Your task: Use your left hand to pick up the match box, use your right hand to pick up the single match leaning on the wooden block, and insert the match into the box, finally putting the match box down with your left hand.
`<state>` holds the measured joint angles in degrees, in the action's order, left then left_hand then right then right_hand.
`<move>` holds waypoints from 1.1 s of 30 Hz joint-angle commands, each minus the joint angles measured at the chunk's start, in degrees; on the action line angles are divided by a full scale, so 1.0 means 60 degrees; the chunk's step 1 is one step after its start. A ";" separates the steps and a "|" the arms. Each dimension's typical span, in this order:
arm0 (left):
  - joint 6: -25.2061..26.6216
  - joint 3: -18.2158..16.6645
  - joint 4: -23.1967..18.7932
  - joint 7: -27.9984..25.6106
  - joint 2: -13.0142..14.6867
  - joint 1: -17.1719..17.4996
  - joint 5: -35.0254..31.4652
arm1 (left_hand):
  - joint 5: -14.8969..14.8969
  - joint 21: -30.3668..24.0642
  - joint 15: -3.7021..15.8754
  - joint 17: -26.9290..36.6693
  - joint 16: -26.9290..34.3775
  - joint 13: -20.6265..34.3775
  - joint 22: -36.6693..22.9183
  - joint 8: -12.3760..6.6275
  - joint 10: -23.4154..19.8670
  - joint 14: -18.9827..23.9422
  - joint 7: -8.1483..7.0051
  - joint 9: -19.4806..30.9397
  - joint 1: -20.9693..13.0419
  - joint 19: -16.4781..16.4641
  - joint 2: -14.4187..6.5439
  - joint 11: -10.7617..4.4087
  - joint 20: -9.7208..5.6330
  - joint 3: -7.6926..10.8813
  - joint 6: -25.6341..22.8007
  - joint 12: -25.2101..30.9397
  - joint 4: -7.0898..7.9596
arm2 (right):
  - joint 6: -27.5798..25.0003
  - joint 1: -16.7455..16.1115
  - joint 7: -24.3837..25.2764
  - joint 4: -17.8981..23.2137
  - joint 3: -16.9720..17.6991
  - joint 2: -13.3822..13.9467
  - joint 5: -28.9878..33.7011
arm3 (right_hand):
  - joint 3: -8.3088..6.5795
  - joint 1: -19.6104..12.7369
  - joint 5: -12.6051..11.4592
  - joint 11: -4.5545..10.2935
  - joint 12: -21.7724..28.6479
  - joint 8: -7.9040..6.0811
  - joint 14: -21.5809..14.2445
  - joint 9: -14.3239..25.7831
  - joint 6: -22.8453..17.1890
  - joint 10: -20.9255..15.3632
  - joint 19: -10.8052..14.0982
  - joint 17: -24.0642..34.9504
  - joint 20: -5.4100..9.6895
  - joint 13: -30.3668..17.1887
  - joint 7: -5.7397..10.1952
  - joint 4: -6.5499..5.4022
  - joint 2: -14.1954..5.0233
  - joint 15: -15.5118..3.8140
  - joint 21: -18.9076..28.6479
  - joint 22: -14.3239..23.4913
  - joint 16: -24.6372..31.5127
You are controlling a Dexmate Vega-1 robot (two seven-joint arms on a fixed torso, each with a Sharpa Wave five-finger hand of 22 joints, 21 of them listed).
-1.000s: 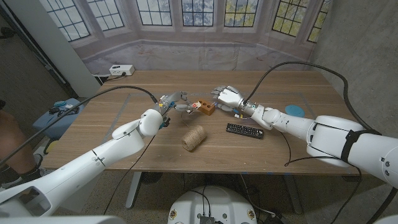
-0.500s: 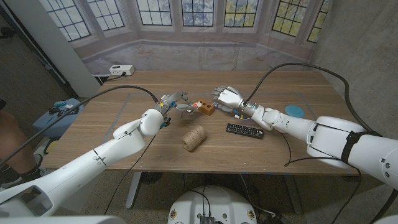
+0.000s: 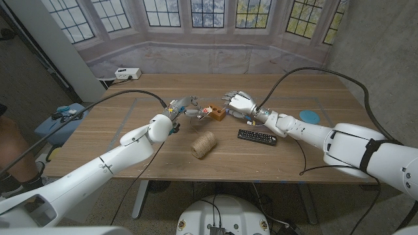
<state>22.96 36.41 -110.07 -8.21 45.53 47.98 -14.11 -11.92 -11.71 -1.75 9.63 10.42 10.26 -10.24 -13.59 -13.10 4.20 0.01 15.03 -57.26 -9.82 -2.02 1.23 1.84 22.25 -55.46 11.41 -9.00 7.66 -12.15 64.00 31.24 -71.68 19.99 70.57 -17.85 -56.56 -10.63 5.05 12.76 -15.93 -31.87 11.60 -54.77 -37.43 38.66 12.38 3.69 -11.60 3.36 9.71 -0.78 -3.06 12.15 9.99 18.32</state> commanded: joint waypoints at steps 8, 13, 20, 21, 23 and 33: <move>0.0052 0.0081 0.0026 0.0043 -0.0045 -0.0095 -0.0044 | -0.0045 0.0008 -0.0038 0.0026 -0.0024 0.0021 -0.0022 -0.0056 -0.0037 0.0085 -0.0007 0.0010 -0.0118 -0.0019 -0.0050 -0.0053 0.0005 -0.0039 -0.0035 -0.0026 0.0002 | 0.0050 -0.0081 -0.0001 0.0134 0.0308 0.0020 0.0315 | 0.0035 -0.0140 -0.0050 -0.0003 -0.0030 -0.0015 -0.0094 0.0037 -0.0113 -0.0092 0.0102 0.0032 0.0228 -0.0045 -0.0042 -0.0022 -0.0042 -0.1237 0.0012 0.0032 0.0031; 0.0026 0.0091 0.0064 0.0046 -0.0061 -0.0111 -0.0034 | -0.0044 0.0009 -0.0044 0.0026 -0.0023 0.0021 -0.0022 -0.0049 -0.0034 0.0089 -0.0007 0.0008 -0.0121 -0.0017 -0.0052 -0.0047 0.0010 -0.0045 -0.0024 -0.0027 0.0001 | 0.0050 -0.0085 -0.0001 0.0194 0.0346 0.0045 0.0394 | 0.0047 -0.0154 -0.0052 -0.0014 -0.0035 -0.0014 -0.0083 0.0039 -0.0129 -0.0092 0.0096 0.0037 0.0233 -0.0046 -0.0031 -0.0034 -0.0051 -0.1248 0.0008 0.0032 0.0027; 0.0025 0.0101 0.0103 0.0063 -0.0078 -0.0144 -0.0027 | -0.0044 0.0009 -0.0039 0.0025 -0.0023 0.0021 -0.0022 -0.0054 -0.0041 0.0091 -0.0016 0.0004 -0.0126 -0.0016 -0.0054 -0.0069 0.0009 -0.0052 -0.0044 -0.0024 0.0000 | 0.0058 -0.0067 -0.0001 0.0078 0.0328 -0.0014 0.0449 | 0.0064 -0.0186 -0.0056 -0.0010 -0.0037 -0.0003 -0.0086 0.0042 -0.0132 -0.0107 0.0090 0.0042 0.0232 -0.0046 -0.0021 -0.0044 -0.0063 -0.1237 0.0003 0.0032 0.0028; 0.0030 0.0108 0.0106 0.0070 -0.0076 -0.0153 -0.0035 | -0.0043 0.0008 -0.0038 0.0025 -0.0023 0.0021 -0.0022 -0.0049 -0.0042 0.0092 -0.0017 0.0004 -0.0126 -0.0016 -0.0054 -0.0069 0.0004 -0.0053 -0.0030 -0.0024 0.0000 | 0.0059 -0.0064 -0.0001 0.0063 0.0319 -0.0021 0.0459 | 0.0067 -0.0195 -0.0057 -0.0021 -0.0037 -0.0007 -0.0090 0.0043 -0.0150 -0.0110 0.0090 0.0044 0.0230 -0.0046 -0.0027 -0.0045 -0.0067 -0.1242 0.0003 0.0032 0.0030; 0.0035 0.0113 0.0111 0.0084 -0.0075 -0.0162 -0.0034 | -0.0043 0.0007 -0.0045 0.0026 -0.0024 0.0021 -0.0022 -0.0045 -0.0037 0.0091 -0.0005 0.0004 -0.0125 -0.0019 -0.0055 -0.0067 0.0010 -0.0056 -0.0022 -0.0026 0.0001 | 0.0054 -0.0065 -0.0001 0.0062 0.0305 -0.0019 0.0482 | 0.0069 -0.0202 -0.0059 -0.0014 -0.0038 -0.0001 -0.0091 0.0044 -0.0141 -0.0112 0.0085 0.0046 0.0232 -0.0046 -0.0022 -0.0049 -0.0075 -0.1252 0.0001 0.0033 0.0030; -0.0011 0.0142 0.0212 0.0076 -0.0135 -0.0218 -0.0018 | -0.0042 0.0004 -0.0041 0.0026 -0.0017 0.0022 -0.0022 -0.0049 -0.0033 0.0115 0.0016 0.0005 -0.0125 -0.0025 -0.0062 -0.0065 0.0007 -0.0069 -0.0033 -0.0027 0.0005 | 0.0093 -0.0003 -0.0001 0.0003 0.0234 -0.0046 0.0607 | 0.0074 -0.0294 -0.0068 0.0014 -0.0041 0.0004 -0.0131 0.0049 -0.0170 -0.0133 0.0067 0.0047 0.0256 -0.0046 -0.0012 -0.0036 -0.0098 -0.1299 -0.0008 0.0034 0.0042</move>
<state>23.19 37.08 -109.33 -7.77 45.02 47.01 -14.30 -11.91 -11.71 -2.05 9.63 10.42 10.26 -10.24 -13.86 -13.09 4.51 0.12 14.74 -57.55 -9.82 -2.31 1.23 1.84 22.10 -55.35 11.41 -9.16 7.98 -12.59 64.00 31.85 -69.84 20.05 73.50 -17.62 -57.70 -10.62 5.03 12.76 -15.93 -32.09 11.58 -55.38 -37.85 38.66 12.38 3.68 -11.60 3.37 9.47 -1.30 -2.83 12.15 9.99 18.32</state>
